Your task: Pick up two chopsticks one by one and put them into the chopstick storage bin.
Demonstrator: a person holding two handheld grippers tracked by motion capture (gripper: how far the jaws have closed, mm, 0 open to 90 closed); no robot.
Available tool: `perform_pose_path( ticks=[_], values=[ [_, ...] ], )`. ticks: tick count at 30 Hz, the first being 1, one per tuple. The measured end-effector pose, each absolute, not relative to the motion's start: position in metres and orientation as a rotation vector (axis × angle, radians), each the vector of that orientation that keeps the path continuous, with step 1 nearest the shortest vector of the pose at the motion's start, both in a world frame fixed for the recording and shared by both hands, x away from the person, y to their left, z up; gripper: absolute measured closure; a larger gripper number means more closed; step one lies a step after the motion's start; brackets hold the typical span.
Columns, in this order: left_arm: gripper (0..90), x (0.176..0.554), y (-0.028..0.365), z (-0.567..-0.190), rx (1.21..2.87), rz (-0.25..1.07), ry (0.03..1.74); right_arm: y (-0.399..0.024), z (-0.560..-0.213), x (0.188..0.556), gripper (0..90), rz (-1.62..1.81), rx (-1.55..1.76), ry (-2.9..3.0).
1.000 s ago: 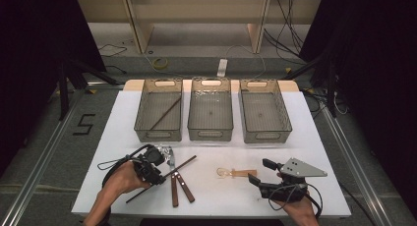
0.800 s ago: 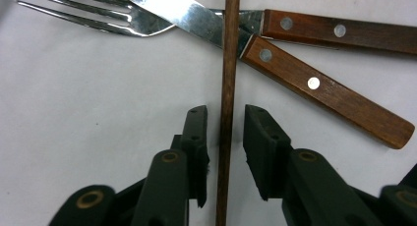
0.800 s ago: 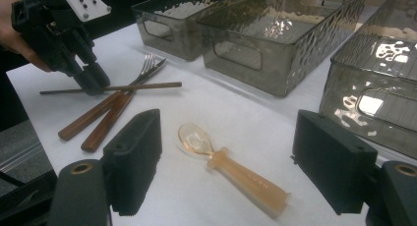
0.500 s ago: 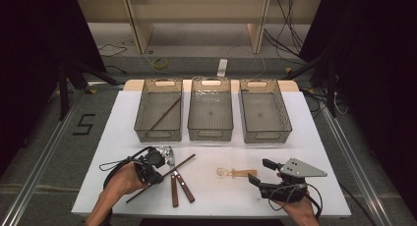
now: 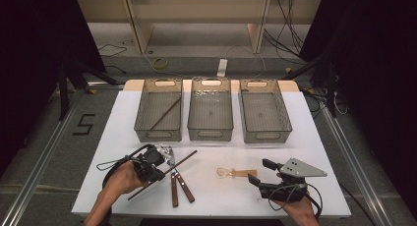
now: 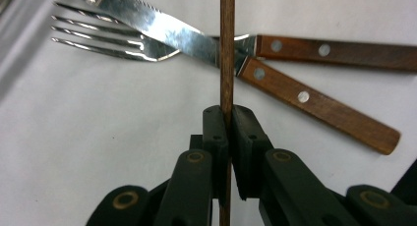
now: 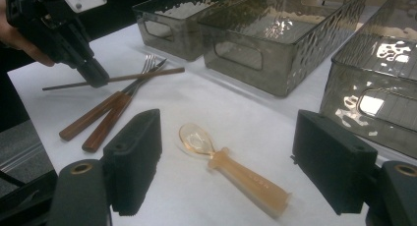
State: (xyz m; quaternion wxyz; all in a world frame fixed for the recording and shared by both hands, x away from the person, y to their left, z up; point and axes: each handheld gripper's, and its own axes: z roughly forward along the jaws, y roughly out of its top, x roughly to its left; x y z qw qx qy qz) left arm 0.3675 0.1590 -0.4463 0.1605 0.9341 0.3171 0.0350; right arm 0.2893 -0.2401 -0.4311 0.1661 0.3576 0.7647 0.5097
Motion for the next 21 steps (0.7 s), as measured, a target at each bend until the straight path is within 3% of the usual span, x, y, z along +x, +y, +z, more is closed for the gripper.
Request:
perform_pose_path(
  ticks=[21],
  values=[
    [84.9,0.399,0.175,-0.394,2.394,0.186,1.005,-0.242,-0.433,0.291,27.6,1.45,1.041,2.177]
  ],
)
